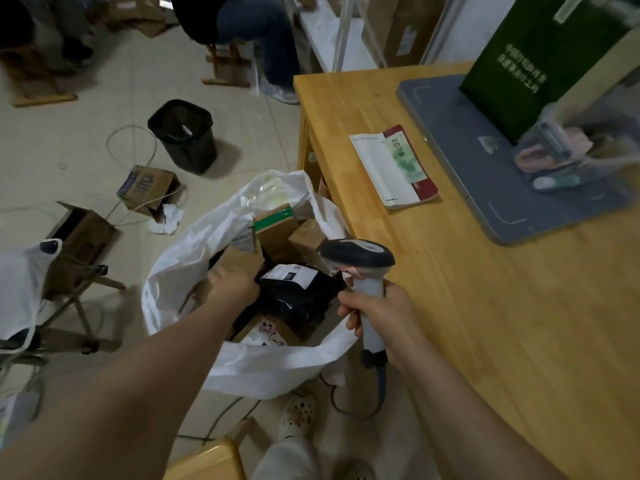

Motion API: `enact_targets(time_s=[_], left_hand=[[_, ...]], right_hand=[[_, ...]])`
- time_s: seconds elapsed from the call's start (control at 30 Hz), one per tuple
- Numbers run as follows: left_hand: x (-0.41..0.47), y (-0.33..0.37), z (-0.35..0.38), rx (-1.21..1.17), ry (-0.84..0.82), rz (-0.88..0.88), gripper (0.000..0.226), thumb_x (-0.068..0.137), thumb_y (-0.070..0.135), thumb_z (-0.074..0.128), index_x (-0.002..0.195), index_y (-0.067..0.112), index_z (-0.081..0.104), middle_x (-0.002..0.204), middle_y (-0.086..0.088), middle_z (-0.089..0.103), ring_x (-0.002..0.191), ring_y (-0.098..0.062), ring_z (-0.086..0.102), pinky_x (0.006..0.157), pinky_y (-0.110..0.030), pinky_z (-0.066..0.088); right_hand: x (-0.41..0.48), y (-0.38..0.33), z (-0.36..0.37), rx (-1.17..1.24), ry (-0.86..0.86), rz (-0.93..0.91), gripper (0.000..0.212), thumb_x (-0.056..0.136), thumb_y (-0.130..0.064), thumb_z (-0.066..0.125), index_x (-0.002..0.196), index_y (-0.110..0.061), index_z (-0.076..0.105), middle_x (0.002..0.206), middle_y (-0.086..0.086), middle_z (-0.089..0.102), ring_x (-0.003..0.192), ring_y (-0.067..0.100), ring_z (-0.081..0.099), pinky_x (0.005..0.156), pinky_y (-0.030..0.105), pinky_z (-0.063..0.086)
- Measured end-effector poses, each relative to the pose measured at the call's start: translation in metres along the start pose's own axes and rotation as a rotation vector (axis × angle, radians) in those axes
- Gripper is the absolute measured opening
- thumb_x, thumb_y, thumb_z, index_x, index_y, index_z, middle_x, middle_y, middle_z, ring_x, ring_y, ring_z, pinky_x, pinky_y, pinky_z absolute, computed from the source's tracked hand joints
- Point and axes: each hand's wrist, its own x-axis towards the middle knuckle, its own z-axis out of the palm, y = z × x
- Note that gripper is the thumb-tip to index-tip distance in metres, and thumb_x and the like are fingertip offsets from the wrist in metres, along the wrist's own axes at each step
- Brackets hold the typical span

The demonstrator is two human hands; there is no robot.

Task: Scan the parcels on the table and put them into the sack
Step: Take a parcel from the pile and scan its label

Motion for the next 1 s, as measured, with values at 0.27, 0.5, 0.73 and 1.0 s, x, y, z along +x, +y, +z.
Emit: enact_targets(time_s=[0.27, 0.5, 0.73, 1.0], left_hand=[[-0.086, 0.172, -0.019, 0.081, 0.269, 0.55, 0.06, 0.096, 0.027, 0.044, 0.151, 0.018, 0.02, 0.158, -0.014, 0.018, 0.146, -0.032, 0.011, 0.116, -0.048, 0.02], [-0.195, 0.326, 0.049, 0.261, 0.284, 0.988, 0.061, 0.096, 0.027, 0.043, 0.152, 0.02, 0.021, 0.156, -0.009, 0.026, 0.144, -0.029, 0.019, 0.118, -0.042, 0.015], [-0.33, 0.473, 0.152, 0.441, 0.119, 1.351, 0.062, 0.098, 0.034, 0.045, 0.153, 0.017, 0.02, 0.15, -0.007, 0.037, 0.137, -0.028, 0.033, 0.113, -0.04, 0.028], [-0.425, 0.62, 0.264, 0.534, 0.013, 1.493, 0.064, 0.092, 0.035, 0.059, 0.145, 0.009, 0.034, 0.141, -0.015, 0.045, 0.13, -0.031, 0.04, 0.101, -0.038, 0.038]], right_hand=[[-0.024, 0.002, -0.087, 0.461, 0.192, 0.03, 0.018, 0.086, -0.015, 0.069, 0.093, 0.0, 0.061, 0.061, 0.014, 0.063, 0.044, 0.019, 0.057, 0.043, 0.024, 0.047], [-0.071, 0.027, -0.234, 0.842, 0.444, 0.003, 0.022, 0.086, -0.023, 0.069, 0.083, -0.002, 0.064, 0.059, 0.01, 0.064, 0.045, 0.017, 0.057, 0.044, 0.024, 0.048], [-0.138, 0.086, -0.424, 1.182, 0.705, -0.201, 0.02, 0.091, -0.024, 0.064, 0.085, -0.005, 0.058, 0.055, 0.003, 0.059, 0.043, 0.013, 0.053, 0.041, 0.021, 0.044], [-0.168, 0.147, -0.578, 1.34, 0.857, -0.253, 0.021, 0.094, -0.022, 0.059, 0.078, -0.011, 0.052, 0.048, 0.0, 0.056, 0.04, 0.011, 0.05, 0.041, 0.019, 0.042]])
